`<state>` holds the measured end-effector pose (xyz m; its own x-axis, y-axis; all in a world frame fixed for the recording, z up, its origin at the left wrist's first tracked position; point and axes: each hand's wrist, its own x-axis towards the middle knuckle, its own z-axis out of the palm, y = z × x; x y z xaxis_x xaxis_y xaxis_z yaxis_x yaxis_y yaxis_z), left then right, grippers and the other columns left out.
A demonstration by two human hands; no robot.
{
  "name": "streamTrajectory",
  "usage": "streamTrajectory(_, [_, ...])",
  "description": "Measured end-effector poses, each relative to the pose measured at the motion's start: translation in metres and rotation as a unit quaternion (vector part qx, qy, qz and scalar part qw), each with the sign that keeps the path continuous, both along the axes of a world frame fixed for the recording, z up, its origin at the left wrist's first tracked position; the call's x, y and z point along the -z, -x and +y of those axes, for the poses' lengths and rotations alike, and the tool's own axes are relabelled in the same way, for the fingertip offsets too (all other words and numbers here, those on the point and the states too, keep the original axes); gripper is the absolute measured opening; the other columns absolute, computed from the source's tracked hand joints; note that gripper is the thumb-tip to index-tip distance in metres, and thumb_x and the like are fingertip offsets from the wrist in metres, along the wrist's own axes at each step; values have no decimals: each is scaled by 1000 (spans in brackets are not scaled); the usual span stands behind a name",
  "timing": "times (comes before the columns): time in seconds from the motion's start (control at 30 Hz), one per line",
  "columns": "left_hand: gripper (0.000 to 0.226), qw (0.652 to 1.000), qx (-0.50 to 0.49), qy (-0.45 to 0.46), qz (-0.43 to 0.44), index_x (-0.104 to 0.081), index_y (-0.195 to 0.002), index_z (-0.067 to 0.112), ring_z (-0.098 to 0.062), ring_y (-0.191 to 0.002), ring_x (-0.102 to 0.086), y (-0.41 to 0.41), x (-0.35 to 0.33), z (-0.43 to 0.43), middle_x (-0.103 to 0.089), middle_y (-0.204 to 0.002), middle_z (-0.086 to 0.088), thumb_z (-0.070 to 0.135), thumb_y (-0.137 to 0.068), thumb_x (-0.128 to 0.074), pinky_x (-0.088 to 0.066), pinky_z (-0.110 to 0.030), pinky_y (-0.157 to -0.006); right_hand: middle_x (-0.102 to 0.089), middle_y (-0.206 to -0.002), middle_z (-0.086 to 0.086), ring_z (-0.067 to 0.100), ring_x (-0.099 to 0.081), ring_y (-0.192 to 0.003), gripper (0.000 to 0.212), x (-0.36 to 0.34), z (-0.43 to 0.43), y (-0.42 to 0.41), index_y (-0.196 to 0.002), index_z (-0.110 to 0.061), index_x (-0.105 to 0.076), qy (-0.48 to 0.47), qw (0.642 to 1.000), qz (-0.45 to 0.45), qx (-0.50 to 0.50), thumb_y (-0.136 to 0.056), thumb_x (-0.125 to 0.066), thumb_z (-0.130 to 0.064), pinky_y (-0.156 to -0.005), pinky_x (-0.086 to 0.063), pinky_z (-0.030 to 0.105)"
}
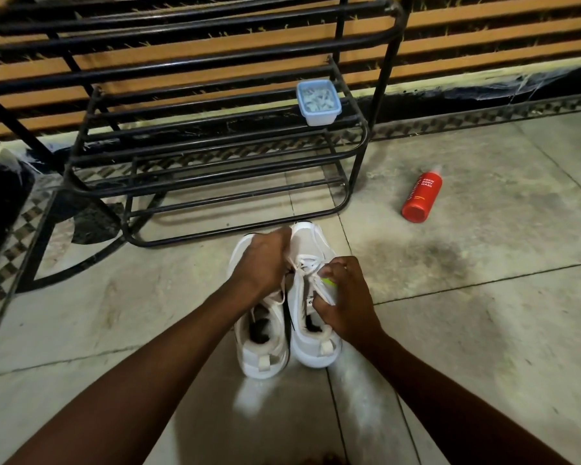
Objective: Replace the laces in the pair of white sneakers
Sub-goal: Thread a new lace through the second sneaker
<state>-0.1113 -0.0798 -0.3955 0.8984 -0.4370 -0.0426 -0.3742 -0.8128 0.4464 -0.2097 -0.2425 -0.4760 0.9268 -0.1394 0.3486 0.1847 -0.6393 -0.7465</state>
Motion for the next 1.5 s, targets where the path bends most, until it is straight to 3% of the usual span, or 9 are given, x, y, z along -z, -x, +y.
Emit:
streamTrajectory(0.1, [23, 986, -72, 128, -77, -43, -87, 17, -31, -73, -64, -13, -20, 9, -64, -78, -12, -5, -93, -43, -54, -45, -62, -52, -110, 10, 25, -59, -100, 37, 1, -1, -1, -99, -2, -62, 2, 1000, -4, -7, -66, -77, -8, -85, -51, 36])
streamTrajectory(0.23, [25, 875, -177, 412, 182, -45, -94, 12, -34, -71, -71, -19, -30, 9, -68, -77, -14, -10, -97, -33, -61, -45, -62, -54, -109, 7, 22, -60, -101, 40, 6, 2, -2, -101, -1, -61, -7, 1000, -5, -18, -66, -81, -3, -86, -50, 32])
streamTrajectory(0.4, [7, 981, 72, 177, 26, -50, -99, 10, -14, -74, -50, -7, -4, 13, -55, -84, 1, 4, -102, -49, -37, -29, -68, -58, -114, 11, 29, -58, -104, 44, 10, 5, -1, -105, 1, -62, 30, 1000, -6, -4, -67, -83, -7, -93, -43, 31])
streamTrajectory(0.63, [6, 968, 212, -88, -102, -73, -87, 18, -25, -108, -45, -23, -6, 19, -54, -115, -1, 12, -86, -74, -46, -39, -89, -47, -113, 11, 28, -54, -102, 48, 12, 5, 0, -108, -1, -60, 46, 999, 6, 26, -72, -79, -26, -87, -50, 41])
streamTrajectory(0.77, [14, 990, 22, 139, 28, -57, -90, 19, -24, -103, -64, -26, -10, 22, -71, -101, 3, 7, -99, -59, -50, -40, -86, -49, -111, 7, 27, -56, -97, 47, 12, 4, 1, -108, -6, -58, 43, 998, 12, 32, -74, -77, -33, -81, -51, 43])
streamTrajectory(0.93, [23, 836, -100, 469, 266, -41, -90, 12, -19, -50, -59, -9, -7, 17, -53, -62, -1, 17, -112, -37, -46, -33, -55, -55, -115, 11, 28, -55, -104, 48, 10, 6, 5, -109, -2, -60, 42, 998, 28, 28, -81, -69, -39, -91, -48, 41])
streamTrajectory(1.1, [13, 985, 110, 133, 31, -63, -100, 13, -15, -81, -60, -14, -4, 20, -64, -90, 2, 24, -104, -56, -47, -31, -74, -57, -122, 19, 33, -56, -112, 55, 8, 9, 7, -115, 5, -61, 57, 997, 46, 30, -86, -66, -41, -98, -46, 40])
streamTrajectory(1.23, [14, 955, 254, -102, -112, -78, -103, 22, -21, -95, -52, -18, -9, 19, -68, -95, 5, 26, -93, -69, -46, -36, -79, -56, -125, 18, 33, -54, -115, 55, 9, 9, 7, -123, 4, -57, 75, 995, 61, 28, -86, -74, -34, -101, -44, 39])
streamTrajectory(1.5, [15, 953, -26, 289, 83, -63, -92, 0, -26, -93, -70, -18, -10, 22, -73, -94, -7, 8, -103, -56, -55, -45, -90, -54, -122, 12, 28, -53, -112, 49, 10, 6, 7, -122, -3, -56, 81, 994, 73, 24, -90, -65, -40, -98, -45, 38])
